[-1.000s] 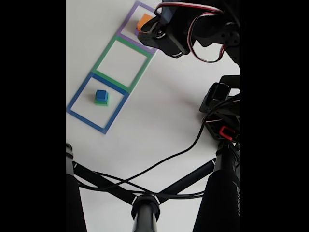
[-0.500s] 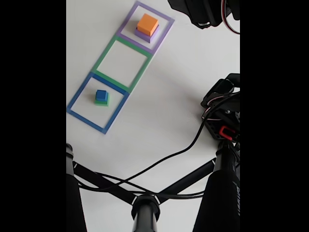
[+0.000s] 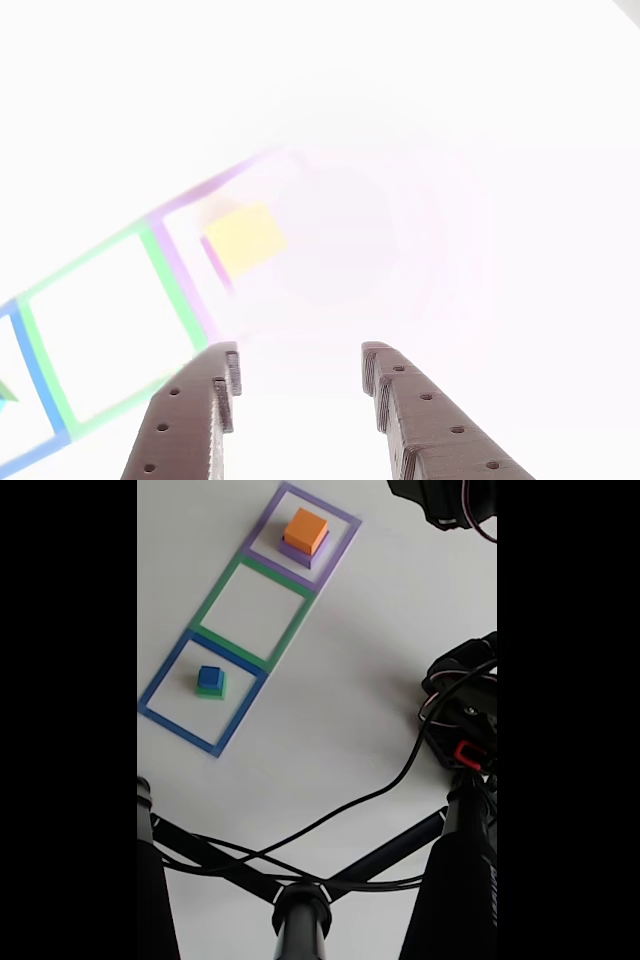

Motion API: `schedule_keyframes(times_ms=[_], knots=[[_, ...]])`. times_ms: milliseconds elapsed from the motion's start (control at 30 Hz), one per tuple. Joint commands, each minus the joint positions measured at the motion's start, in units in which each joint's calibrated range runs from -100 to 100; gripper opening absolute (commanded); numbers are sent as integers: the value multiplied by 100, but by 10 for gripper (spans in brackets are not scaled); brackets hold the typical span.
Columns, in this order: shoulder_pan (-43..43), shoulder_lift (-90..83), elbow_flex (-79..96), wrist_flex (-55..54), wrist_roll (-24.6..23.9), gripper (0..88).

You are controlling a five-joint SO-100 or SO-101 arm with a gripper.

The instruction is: Tower of hanoi

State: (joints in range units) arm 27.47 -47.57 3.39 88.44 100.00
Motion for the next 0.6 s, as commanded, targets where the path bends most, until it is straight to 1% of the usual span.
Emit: schedule_keyframes(times_ms=[0, 167, 267, 400, 467, 500, 567], knots=[[72, -543, 1297, -1063, 0, 162], [139, -923, 2742, -2278, 0, 216], [206, -963, 3261, -2804, 0, 261], [312, -1093, 4124, -3735, 0, 343], [389, -1214, 4679, -4334, 0, 427], [456, -1286, 4997, -4658, 0, 452], [561, -1432, 5624, -5290, 0, 453]])
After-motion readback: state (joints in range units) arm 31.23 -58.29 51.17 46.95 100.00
